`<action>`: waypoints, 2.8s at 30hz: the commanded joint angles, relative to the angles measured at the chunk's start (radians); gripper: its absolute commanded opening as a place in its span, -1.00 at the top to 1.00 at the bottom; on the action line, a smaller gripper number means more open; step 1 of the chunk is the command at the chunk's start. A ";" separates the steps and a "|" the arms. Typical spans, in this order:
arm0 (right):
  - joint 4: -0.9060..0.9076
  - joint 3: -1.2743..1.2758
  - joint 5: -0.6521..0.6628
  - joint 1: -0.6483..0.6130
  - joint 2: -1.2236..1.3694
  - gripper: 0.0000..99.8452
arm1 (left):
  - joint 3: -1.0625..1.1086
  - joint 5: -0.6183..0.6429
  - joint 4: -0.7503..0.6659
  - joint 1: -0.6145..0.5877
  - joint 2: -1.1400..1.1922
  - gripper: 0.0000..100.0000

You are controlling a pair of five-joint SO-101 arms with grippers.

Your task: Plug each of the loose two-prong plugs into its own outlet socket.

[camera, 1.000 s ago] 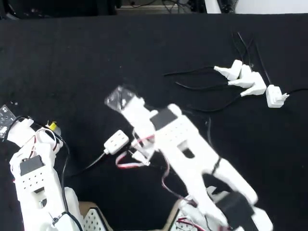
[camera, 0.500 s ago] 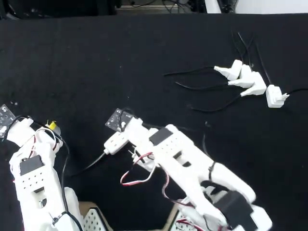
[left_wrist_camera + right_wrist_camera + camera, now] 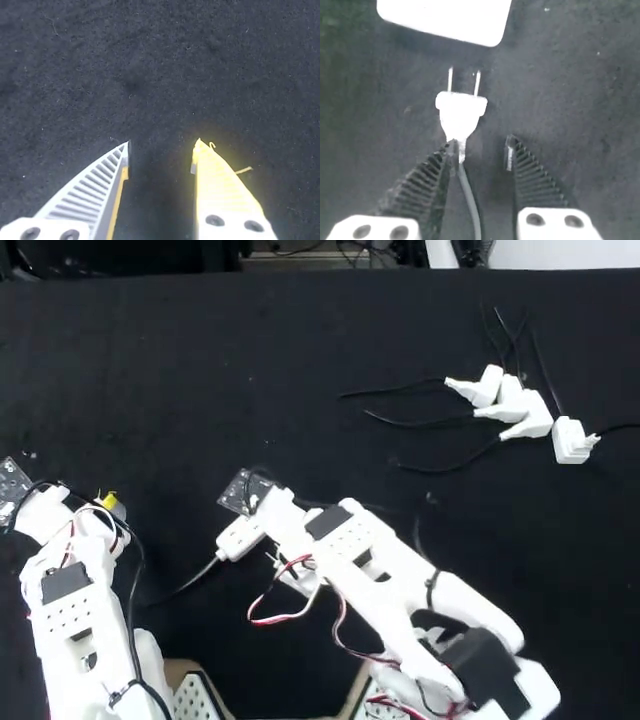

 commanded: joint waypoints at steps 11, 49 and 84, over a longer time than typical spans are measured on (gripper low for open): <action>-0.028 0.087 -0.043 -0.077 -0.137 0.70 | -0.065 0.005 -0.003 -0.007 -0.009 0.59; -0.069 -0.140 0.018 0.212 -0.116 0.98 | -0.065 -0.002 -0.003 0.015 -0.009 0.58; -0.701 0.082 -0.126 -0.166 -0.183 0.98 | 0.022 -0.066 0.267 0.397 -0.733 0.58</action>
